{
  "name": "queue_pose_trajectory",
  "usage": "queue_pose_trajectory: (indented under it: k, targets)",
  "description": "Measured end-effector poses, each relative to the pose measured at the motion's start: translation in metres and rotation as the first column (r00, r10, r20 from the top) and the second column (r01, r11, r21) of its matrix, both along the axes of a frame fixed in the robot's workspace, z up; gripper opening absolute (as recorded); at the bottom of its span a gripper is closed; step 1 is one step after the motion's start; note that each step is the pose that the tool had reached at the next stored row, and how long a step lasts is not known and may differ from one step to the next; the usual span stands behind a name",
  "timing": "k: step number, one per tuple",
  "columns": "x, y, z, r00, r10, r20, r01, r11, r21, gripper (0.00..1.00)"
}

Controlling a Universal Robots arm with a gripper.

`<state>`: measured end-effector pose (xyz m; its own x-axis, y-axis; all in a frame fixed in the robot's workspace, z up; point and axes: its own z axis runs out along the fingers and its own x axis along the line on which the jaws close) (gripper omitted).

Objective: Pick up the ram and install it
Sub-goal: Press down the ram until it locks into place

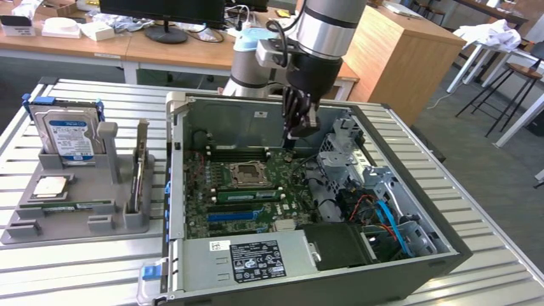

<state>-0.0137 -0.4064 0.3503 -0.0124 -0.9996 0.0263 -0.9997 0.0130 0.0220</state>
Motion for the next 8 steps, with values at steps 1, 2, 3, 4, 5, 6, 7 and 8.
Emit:
queue_pose_trajectory:
  k: [1, 2, 3, 4, 5, 6, 7, 8]
  targets:
    - [0.0, 0.0, -0.0015, 1.0, 0.0, 0.0, 0.0, 1.0, 0.0, 0.1]
    - [0.0, 0.0, -0.003, 1.0, 0.0, 0.0, 0.0, 1.0, 0.0, 0.1]
    - [0.0, 0.0, -0.0044, 1.0, 0.0, 0.0, 0.0, 1.0, 0.0, 0.1]
    - [0.0, 0.0, -0.0058, 1.0, 0.0, 0.0, 0.0, 1.0, 0.0, 0.1]
    - [0.0, 0.0, -0.0072, 1.0, 0.0, 0.0, 0.0, 1.0, -0.0001, 0.1]
    - [0.0, 0.0, -0.0086, 1.0, 0.0, -0.0001, 0.0, 1.0, -0.0002, 0.1]
    - [0.0, 0.0, -0.0102, 1.0, 0.0, -0.0001, 0.0, 1.0, -0.0001, 0.1]
    - [0.0, 0.0, -0.0117, 1.0, 0.0, -0.0001, 0.0, 1.0, -0.0001, 0.1]
